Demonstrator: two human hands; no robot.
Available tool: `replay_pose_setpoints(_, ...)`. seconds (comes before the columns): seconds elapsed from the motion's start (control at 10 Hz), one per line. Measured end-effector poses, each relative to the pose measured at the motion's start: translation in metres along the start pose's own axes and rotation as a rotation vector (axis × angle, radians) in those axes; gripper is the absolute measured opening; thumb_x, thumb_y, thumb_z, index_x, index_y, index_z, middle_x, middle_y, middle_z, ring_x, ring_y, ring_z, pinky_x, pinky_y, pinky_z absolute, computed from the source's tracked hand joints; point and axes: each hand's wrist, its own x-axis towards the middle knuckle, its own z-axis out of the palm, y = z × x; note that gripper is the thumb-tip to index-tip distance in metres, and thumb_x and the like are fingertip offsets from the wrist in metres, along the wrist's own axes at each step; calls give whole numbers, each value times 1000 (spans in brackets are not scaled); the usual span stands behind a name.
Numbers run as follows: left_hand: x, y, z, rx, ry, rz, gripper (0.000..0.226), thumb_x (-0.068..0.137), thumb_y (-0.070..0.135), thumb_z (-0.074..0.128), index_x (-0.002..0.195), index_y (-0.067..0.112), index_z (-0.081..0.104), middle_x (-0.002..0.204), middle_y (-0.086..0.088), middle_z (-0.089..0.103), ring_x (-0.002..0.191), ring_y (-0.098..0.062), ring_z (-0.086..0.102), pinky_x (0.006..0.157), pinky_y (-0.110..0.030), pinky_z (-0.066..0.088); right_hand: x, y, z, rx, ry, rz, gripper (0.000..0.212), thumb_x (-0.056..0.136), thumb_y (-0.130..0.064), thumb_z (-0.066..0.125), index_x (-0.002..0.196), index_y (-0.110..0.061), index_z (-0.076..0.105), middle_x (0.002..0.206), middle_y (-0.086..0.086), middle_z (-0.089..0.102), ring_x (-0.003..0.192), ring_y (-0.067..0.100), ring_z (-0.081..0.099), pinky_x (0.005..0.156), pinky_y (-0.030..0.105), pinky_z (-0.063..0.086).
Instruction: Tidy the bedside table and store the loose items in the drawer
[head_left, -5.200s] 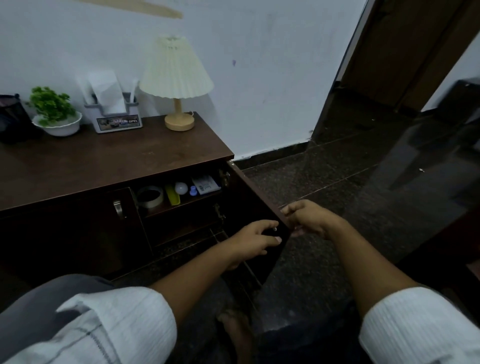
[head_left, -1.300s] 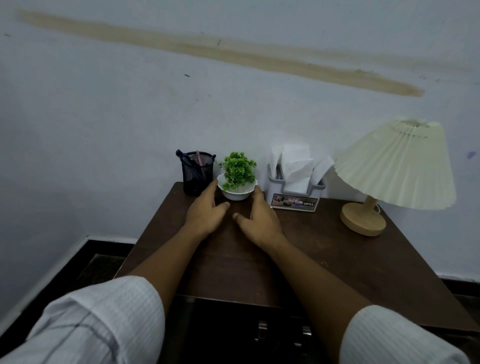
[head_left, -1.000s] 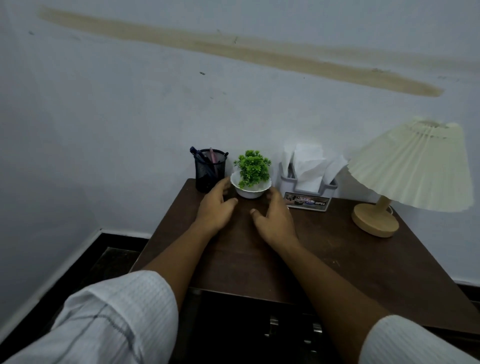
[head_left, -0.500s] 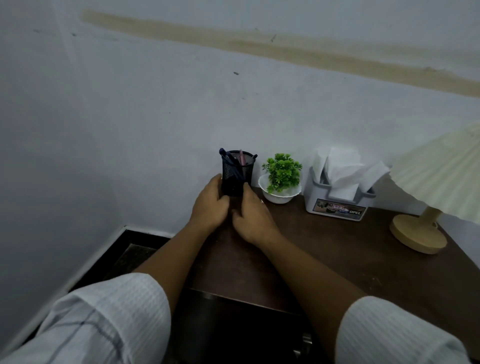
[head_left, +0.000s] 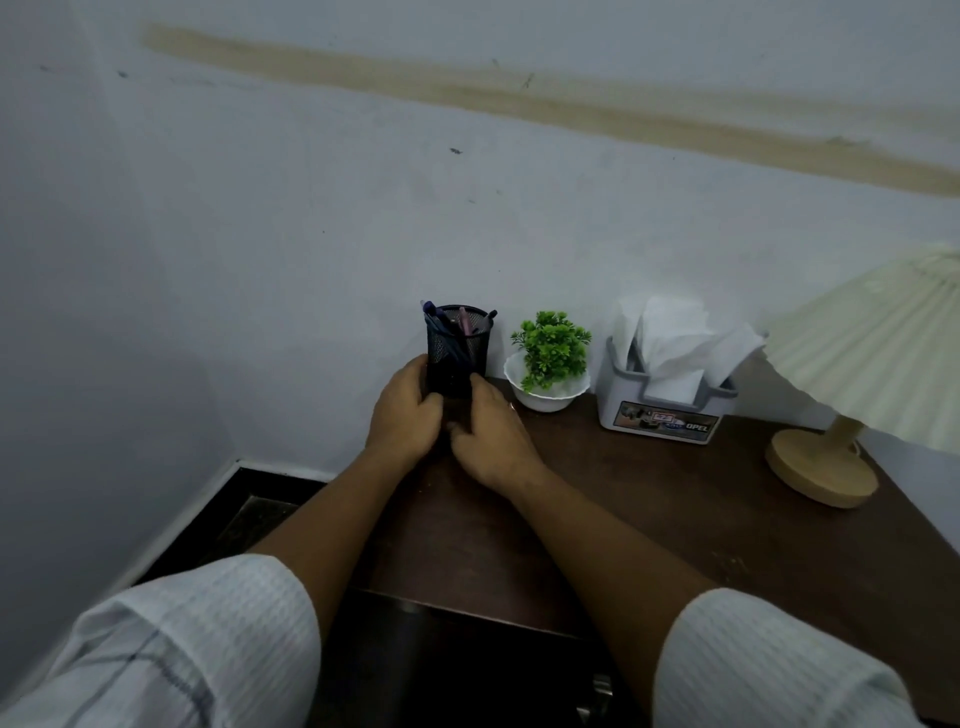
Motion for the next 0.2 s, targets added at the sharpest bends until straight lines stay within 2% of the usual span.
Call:
replay_pose_setpoints(0.1, -9, -5, -7, 137, 102, 115, 51, 96, 8, 54, 146, 8, 46, 145, -7, 50, 134, -24, 46, 105, -28, 37, -7, 1, -19, 55, -51, -45, 68, 94, -24, 62, 154, -10, 34, 153, 14, 43, 141, 29, 42, 116, 38, 36)
replay_pose_setpoints(0.2, -3, 6, -10, 224, 171, 212, 53, 97, 13, 53, 149, 9, 43, 152, -11, 45, 140, -27, 40, 113, -36, 33, -8, -1, -41, 62, -43, -91, 58, 96, -23, 60, 150, -10, 40, 147, 13, 49, 135, 28, 50, 112, 40, 43)
